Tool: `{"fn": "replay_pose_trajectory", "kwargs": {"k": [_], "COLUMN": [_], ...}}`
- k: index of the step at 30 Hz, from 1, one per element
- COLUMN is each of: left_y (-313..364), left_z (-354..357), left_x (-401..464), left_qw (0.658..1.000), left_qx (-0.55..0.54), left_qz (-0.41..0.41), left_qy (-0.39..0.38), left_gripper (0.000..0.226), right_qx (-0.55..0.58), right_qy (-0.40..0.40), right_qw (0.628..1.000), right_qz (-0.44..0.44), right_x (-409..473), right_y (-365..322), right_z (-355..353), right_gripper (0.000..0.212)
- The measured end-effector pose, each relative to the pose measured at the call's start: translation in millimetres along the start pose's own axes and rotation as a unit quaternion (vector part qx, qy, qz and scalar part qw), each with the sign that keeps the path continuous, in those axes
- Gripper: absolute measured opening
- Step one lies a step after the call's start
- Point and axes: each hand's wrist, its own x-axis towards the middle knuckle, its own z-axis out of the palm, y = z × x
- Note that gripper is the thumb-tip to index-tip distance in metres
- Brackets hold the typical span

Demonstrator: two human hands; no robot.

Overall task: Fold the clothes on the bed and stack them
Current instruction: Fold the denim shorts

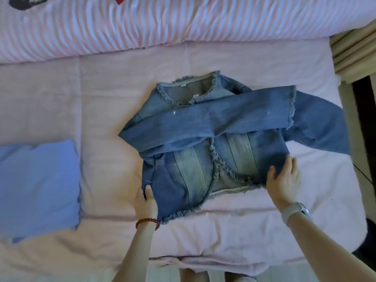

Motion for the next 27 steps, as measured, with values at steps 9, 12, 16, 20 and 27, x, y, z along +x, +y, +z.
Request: {"fn": "replay_pose_trajectory", "kwargs": {"k": [9, 12, 16, 20, 27], "left_y": [-22.2, -18.7, 7.2, 40.0, 134.0], "left_z": [-37.0, -33.4, -6.7, 55.4, 175.1], "left_x": [8.4, 13.4, -16.0, -55.0, -88.5], "left_qw": [0.986, 0.983, 0.975, 0.922, 0.802], "left_qx": [0.056, 0.083, 0.159, 0.229, 0.299], "left_qz": [-0.113, -0.103, 0.098, 0.313, 0.513], "left_qy": [0.109, 0.129, 0.12, 0.018, -0.065], "left_gripper": [0.032, 0.035, 0.049, 0.051, 0.053], "right_qx": [0.057, -0.07, 0.025, 0.16, 0.537], "right_qy": [-0.116, -0.207, -0.279, -0.185, -0.034], "right_qw": [0.991, 0.975, 0.959, 0.968, 0.764], "right_qz": [0.031, -0.051, -0.039, 0.058, 0.357], "right_x": [-7.6, -22.9, -12.6, 25.2, 128.6], "right_y": [-4.2, 15.6, 30.9, 30.7, 33.5], "right_z": [-23.6, -18.1, -22.5, -43.2, -69.4], "right_gripper": [0.03, 0.048, 0.037, 0.038, 0.018]}}
